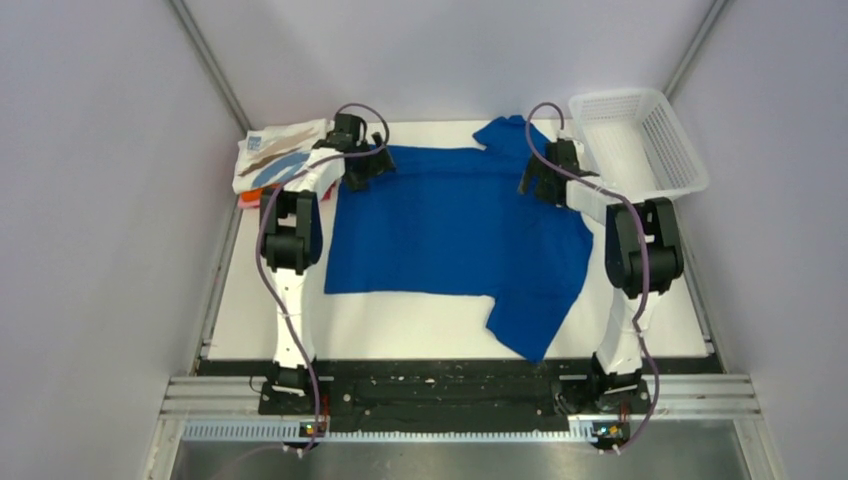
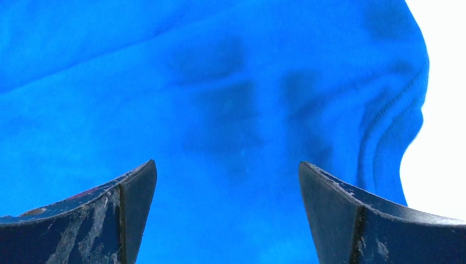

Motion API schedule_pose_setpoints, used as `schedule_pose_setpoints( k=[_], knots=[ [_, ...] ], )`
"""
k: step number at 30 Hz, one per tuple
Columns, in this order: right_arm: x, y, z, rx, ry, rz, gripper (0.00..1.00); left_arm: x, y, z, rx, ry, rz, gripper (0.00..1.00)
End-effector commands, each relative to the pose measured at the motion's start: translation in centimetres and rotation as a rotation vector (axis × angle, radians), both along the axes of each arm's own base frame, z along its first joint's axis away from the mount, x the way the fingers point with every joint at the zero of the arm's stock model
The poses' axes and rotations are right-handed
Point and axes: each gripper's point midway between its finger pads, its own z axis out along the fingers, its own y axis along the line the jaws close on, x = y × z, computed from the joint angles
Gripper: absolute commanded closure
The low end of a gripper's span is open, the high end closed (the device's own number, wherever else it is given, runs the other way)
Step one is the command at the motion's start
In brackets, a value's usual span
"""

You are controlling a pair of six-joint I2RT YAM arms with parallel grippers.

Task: Fold and stack the t-shirts
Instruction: Flatten out the tshirt, then grab the side of the flattened tshirt closest away from the robot with both arms

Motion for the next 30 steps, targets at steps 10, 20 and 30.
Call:
schedule_pose_setpoints(
  k=[10, 20, 30],
  knots=[
    [-16.0, 3.7, 8.7, 0.166, -0.125, 0.126, 0.01, -23.2, 3.3, 7.1, 0.08, -0.01, 0.067, 0.01],
    [-21.8, 1.3, 8.7, 0.169, -0.157, 0.068, 0.01, -33.3, 12.1, 1.2, 0.278, 0.093, 0.448, 0.12],
    [-22.7, 0.5, 7.6, 0.127, -0.112, 0.059, 0.01, -29.6, 12.1, -2.0, 0.235, 0.156, 0.478, 0.47]
  ],
)
